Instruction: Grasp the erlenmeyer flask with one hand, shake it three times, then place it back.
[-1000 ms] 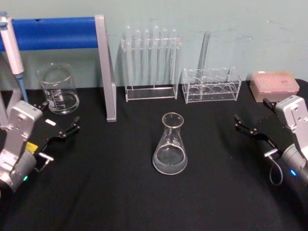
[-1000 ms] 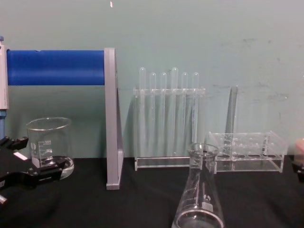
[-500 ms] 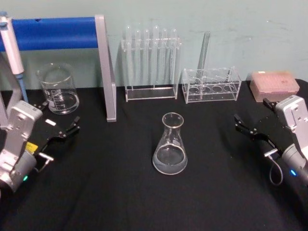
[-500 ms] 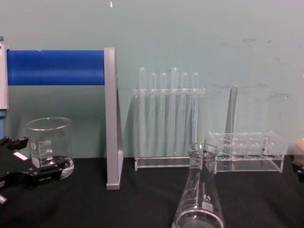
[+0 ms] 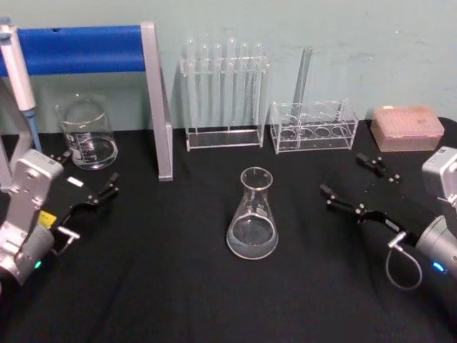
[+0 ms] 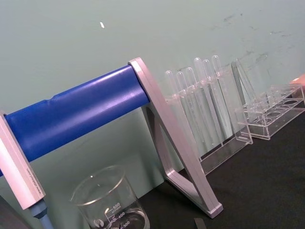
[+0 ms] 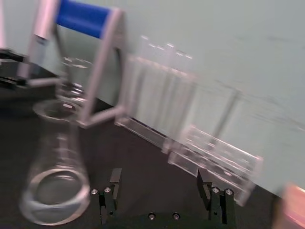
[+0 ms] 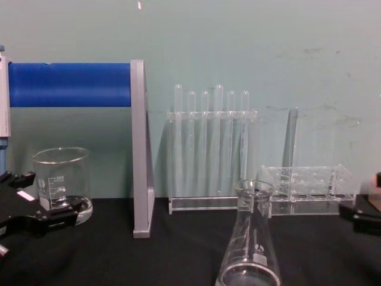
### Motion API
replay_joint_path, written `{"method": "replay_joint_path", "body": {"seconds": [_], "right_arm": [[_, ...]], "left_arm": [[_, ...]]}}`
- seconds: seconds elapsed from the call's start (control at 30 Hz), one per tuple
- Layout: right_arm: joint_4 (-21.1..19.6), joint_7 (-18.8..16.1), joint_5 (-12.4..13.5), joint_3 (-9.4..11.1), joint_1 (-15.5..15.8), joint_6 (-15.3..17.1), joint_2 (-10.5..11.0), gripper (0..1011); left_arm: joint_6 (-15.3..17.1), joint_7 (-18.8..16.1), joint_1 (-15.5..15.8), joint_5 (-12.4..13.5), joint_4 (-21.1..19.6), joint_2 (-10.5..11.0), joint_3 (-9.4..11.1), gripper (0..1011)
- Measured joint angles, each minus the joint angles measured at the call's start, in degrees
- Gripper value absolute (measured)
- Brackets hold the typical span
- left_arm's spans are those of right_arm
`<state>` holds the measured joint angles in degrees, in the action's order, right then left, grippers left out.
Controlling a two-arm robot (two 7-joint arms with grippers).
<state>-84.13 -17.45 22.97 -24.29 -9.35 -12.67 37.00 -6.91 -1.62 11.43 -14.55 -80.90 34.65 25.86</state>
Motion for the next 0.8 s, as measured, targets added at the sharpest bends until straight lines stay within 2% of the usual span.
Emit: {"method": "replay_joint_path", "body": {"seconds": [0.23, 0.37, 0.57, 0.8], "right_arm": [[-1.23, -7.86, 3.17, -0.53, 0.47, -1.49, 0.48, 1000], [-1.5, -12.93, 5.85, -0.84, 0.47, -1.47, 0.21, 1000], [-1.22, -17.37, 8.89, -0.94, -0.03, 0.24, -0.99, 1000], [0.04, -19.08, 10.0, -1.04, -1.3, 2.88, -3.12, 1000]], "left_arm": [[0.0, 0.0, 0.0, 0.0, 0.0, 0.0, 0.0, 1001], [0.0, 0.0, 0.0, 0.0, 0.0, 0.0, 0.0, 1001], [0.0, 0.0, 0.0, 0.0, 0.0, 0.0, 0.0, 1001], [0.0, 0.0, 0.0, 0.0, 0.0, 0.0, 0.0, 1001]]}}
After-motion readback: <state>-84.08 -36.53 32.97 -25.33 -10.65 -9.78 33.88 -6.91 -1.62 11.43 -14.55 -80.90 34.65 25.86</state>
